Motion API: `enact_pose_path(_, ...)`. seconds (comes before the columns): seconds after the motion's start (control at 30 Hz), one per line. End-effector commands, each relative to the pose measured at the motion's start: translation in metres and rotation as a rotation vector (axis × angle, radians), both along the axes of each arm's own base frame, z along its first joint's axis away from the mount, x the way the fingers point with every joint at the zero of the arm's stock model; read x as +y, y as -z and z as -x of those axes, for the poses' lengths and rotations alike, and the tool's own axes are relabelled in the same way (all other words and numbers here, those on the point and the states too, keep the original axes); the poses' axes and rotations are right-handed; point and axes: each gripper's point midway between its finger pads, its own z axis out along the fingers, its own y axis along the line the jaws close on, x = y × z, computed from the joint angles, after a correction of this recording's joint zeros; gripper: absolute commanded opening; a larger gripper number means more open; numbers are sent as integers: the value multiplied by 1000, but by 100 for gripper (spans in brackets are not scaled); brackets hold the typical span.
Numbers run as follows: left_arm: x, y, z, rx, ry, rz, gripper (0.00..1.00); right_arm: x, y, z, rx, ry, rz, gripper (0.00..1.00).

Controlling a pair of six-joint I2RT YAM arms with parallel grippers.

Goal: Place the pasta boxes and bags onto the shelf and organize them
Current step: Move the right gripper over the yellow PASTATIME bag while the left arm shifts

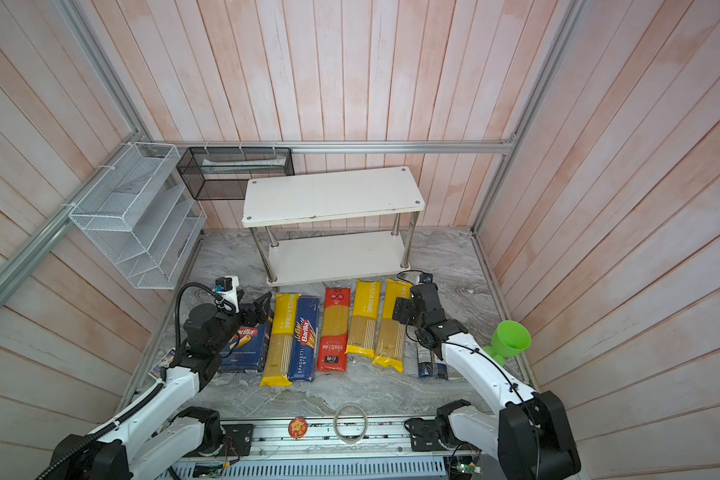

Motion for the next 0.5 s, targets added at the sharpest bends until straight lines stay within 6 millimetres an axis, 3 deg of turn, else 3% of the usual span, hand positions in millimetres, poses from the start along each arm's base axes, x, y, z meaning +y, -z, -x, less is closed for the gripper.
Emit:
enact_pose_path(0.0, -9, 8, 2, 16, 53, -20, 100, 10, 15, 14, 111, -19, -25, 91)
enact_pose_path(0.47, -14, 6, 4, -2, 88, -22, 100, 27, 36, 20, 174, -33, -29, 93)
